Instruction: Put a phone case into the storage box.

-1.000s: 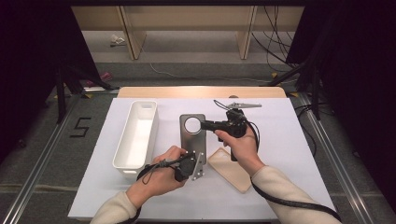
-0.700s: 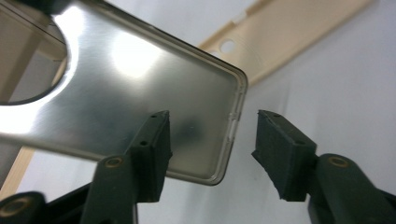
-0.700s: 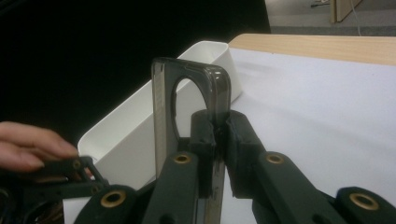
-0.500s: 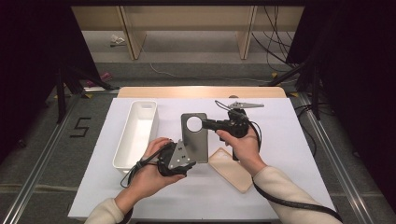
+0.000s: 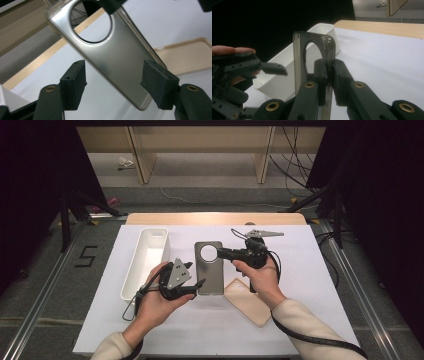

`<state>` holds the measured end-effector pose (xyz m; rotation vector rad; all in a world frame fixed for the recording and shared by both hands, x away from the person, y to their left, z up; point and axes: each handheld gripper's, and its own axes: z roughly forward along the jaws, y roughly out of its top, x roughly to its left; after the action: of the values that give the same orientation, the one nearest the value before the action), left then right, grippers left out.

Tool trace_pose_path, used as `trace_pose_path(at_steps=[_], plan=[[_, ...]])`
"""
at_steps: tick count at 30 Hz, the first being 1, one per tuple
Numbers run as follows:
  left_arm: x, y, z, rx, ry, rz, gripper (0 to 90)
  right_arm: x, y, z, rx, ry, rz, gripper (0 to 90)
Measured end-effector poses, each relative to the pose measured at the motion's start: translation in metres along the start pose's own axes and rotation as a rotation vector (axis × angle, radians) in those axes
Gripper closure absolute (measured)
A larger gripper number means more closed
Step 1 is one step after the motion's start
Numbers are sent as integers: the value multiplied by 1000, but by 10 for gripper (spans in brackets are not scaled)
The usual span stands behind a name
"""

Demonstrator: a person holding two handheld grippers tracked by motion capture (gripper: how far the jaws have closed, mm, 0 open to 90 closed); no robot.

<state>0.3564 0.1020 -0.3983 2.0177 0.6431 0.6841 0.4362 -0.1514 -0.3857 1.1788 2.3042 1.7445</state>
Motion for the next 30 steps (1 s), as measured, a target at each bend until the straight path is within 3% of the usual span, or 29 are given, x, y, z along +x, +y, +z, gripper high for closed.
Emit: trace_pose_path(at_steps=[5,13,16,22,28,30], plan=[[7,6,1,-39,39,-81,415,3,0,0,0,5,0,827],[18,16,5,-85,37,-207,534,5,-3,0,3,9,-9,827],[23,16,7,-92,47,-278,570,6,-3,1,8,10,-7,827],[29,15,10,-94,64,-329,633,7,-4,2,9,13,-14,827],[30,16,12,-99,59,-348,729,8,-4,2,9,16,-15,827],[31,16,11,-116,59,-379,753,7,-4,2,6,16,-15,827]])
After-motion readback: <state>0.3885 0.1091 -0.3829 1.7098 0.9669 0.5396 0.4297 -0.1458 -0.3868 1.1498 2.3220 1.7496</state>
